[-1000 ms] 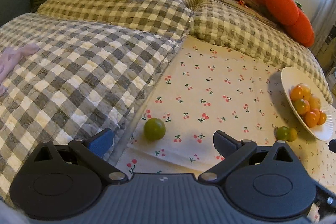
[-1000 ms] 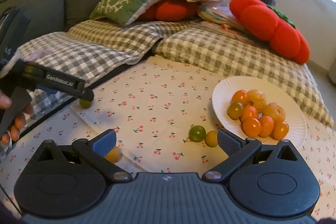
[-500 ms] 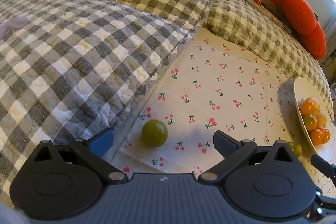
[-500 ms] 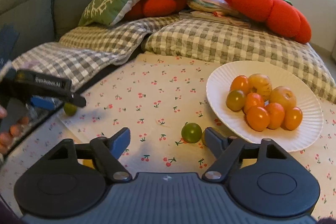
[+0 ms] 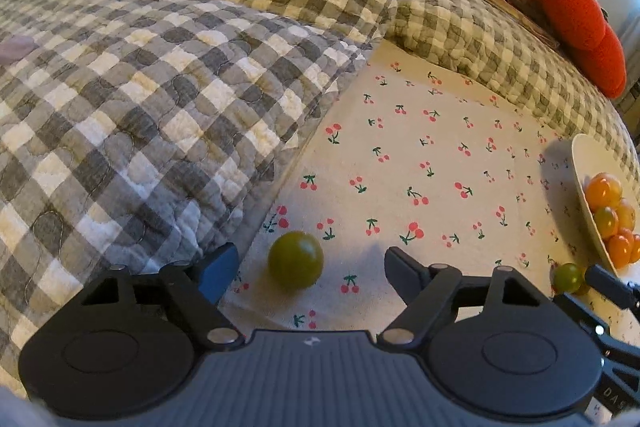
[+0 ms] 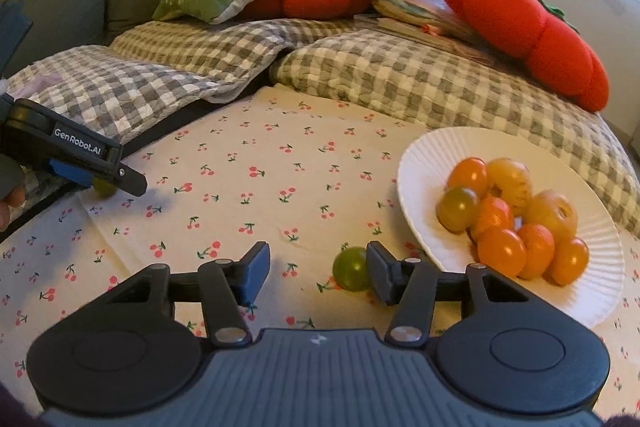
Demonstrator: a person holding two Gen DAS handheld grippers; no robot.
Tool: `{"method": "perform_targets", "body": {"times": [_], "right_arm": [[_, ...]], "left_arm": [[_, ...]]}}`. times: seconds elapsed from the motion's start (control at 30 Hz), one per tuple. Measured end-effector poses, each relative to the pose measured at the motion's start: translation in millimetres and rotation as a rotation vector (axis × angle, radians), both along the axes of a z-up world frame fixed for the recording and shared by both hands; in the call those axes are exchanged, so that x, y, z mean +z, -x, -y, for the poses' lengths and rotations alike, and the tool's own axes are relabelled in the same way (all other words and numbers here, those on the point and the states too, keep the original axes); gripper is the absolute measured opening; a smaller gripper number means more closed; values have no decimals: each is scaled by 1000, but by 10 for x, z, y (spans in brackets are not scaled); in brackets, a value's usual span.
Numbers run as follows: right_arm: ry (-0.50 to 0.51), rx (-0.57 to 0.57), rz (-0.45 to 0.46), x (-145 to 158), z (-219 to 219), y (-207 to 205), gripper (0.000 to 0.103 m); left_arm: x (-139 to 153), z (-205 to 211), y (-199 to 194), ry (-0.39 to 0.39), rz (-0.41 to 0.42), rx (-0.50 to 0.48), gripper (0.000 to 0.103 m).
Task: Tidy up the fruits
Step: 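Grasp a green fruit with left tool while right tool grasps another green fruit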
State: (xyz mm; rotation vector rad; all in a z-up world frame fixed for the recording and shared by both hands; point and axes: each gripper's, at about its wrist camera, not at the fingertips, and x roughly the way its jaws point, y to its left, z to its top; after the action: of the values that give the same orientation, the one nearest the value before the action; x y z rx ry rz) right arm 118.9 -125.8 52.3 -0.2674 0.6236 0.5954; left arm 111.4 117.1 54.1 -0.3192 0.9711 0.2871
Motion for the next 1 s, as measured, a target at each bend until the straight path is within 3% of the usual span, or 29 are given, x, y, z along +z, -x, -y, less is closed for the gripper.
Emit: {"method": "perform_targets", "body": {"times": [0.4, 0.53, 0.67, 0.77, 1.0], "right_arm": [[73, -22, 52, -67, -80, -92, 46], [111, -32, 50, -123, -99, -122, 44], [119, -33, 33, -141, -100, -131, 32], [130, -33, 36, -148, -106, -124, 25], [130, -47, 42, -136, -94, -120, 24]], "left_arm": [[-9, 62, -75, -75, -1, -49, 55], [-11, 74, -95, -95, -4, -51, 43], [20, -4, -73, -60, 6, -30, 25], [20, -92, -57, -22, 13, -10, 23], [13, -123, -48, -6, 16, 3, 23]]}}
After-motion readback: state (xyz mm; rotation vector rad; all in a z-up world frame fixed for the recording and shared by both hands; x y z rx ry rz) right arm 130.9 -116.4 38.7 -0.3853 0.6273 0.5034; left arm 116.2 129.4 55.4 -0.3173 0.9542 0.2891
